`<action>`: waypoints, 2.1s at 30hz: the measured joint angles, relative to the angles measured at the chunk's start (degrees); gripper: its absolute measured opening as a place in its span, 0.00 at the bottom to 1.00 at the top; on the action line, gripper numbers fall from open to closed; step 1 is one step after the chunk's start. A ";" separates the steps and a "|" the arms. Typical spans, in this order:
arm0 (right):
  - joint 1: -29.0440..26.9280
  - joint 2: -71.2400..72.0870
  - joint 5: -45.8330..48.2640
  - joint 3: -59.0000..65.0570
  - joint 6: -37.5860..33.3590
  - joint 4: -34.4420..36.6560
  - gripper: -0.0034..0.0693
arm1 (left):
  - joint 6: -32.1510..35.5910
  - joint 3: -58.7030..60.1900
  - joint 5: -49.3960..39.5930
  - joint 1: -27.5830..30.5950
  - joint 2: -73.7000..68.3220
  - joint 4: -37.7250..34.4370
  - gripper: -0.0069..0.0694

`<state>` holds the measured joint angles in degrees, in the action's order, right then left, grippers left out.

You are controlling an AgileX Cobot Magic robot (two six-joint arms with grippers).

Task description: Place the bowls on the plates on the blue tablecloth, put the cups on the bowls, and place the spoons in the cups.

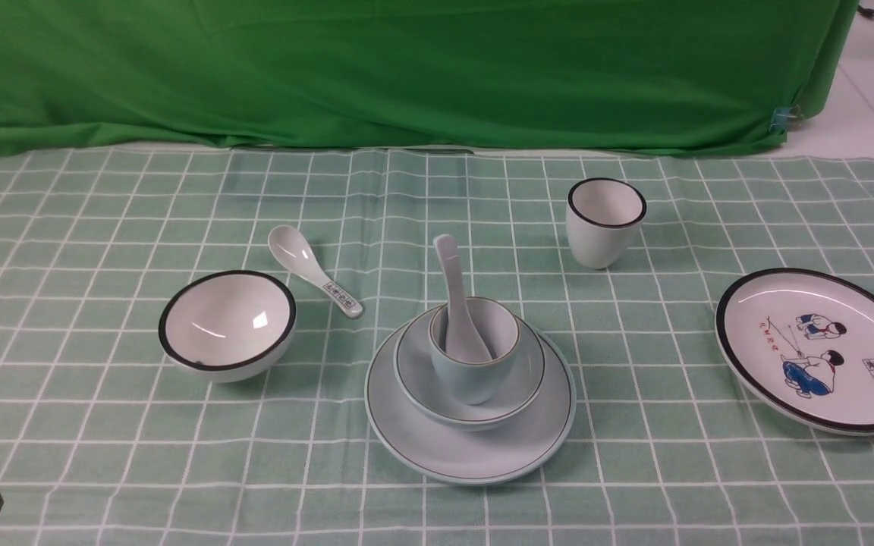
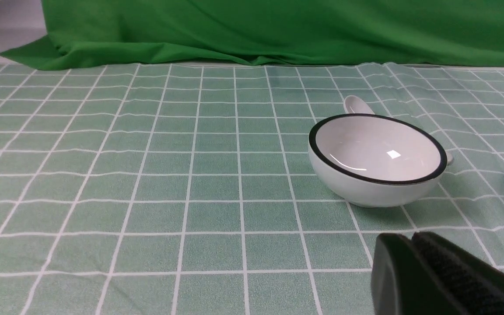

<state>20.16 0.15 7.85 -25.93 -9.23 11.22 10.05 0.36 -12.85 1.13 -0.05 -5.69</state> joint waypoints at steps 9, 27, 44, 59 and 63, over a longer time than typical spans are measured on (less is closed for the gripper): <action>0.00 0.00 0.00 0.00 0.32 0.00 0.24 | 0.00 0.00 0.00 0.00 0.00 0.15 0.11; -0.31 0.00 0.88 0.95 -6.45 -2.87 0.30 | 0.00 0.00 0.00 0.00 0.00 0.24 0.11; -17.63 -0.23 6.75 26.32 -12.86 -4.87 0.34 | 0.17 0.00 -0.04 0.00 0.00 0.51 0.11; -17.68 -0.23 6.75 26.32 -12.96 -4.98 0.36 | 0.17 0.00 -0.04 0.00 0.00 0.69 0.11; -17.68 -0.23 6.75 26.32 -12.96 -4.98 0.38 | 0.17 0.00 -0.04 0.00 0.00 0.69 0.11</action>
<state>2.48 -0.07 14.60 0.40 -22.20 6.25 10.22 0.36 -12.89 1.13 -0.05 -5.01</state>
